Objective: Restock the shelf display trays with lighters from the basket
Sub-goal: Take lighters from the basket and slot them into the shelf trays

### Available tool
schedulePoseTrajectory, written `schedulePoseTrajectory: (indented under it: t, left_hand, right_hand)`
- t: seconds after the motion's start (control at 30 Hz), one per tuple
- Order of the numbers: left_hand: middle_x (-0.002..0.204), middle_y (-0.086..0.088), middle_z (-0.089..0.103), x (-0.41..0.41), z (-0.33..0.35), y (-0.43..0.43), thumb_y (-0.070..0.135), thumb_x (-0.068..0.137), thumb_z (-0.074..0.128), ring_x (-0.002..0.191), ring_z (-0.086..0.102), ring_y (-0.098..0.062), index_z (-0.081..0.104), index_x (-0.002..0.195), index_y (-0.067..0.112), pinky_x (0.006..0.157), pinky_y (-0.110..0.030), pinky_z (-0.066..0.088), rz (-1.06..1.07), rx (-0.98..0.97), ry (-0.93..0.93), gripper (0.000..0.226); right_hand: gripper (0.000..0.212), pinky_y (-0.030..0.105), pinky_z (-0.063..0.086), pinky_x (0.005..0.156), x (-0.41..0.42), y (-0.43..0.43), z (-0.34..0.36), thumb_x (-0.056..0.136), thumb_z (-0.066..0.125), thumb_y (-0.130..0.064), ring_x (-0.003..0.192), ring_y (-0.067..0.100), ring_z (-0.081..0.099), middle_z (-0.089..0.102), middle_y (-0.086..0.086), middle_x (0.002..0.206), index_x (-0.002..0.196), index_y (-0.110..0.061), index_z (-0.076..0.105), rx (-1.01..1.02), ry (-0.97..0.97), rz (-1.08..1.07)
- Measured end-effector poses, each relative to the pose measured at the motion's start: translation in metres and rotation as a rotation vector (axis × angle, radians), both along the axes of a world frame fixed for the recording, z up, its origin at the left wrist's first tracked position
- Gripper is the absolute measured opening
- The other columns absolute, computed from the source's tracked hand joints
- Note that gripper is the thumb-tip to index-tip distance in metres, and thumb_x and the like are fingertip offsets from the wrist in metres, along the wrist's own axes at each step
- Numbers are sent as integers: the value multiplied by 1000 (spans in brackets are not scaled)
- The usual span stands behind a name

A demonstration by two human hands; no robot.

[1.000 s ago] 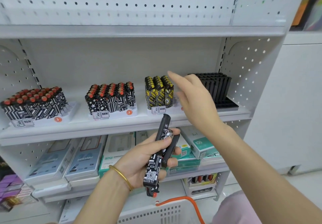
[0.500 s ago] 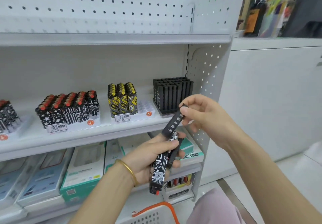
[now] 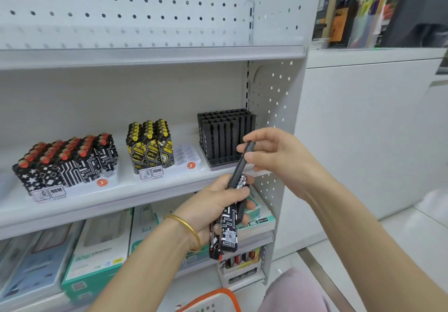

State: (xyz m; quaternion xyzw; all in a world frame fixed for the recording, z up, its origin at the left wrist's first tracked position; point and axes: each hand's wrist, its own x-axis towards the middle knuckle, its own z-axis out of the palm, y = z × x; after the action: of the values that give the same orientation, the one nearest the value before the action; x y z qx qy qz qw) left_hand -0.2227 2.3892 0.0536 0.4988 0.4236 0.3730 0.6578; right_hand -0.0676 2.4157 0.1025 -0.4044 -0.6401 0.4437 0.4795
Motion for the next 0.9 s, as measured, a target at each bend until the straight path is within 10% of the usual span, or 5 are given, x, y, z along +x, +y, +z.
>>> schedulePoseTrajectory:
  t: [0.27,0.9]
  left_hand:
    - [73,-4,66,-1,-6,6,16,92,55,53,60,-17,59,114,24,55,-24,27,-7,12,-1,24]
    - [87,-14,71,-9,6,-6,-2,92,45,54,59,-17,47,123,29,28,-12,23,-11,-45,-108,43]
  right_hand:
    - [30,29,58,72,1,13,8,86,56,7,86,18,64,66,4,97,108,-14,54,147,141,-189]
    - [30,39,51,88,-21,52,8,91,51,-4,82,16,54,47,-12,82,117,-16,60,439,-468,-295]
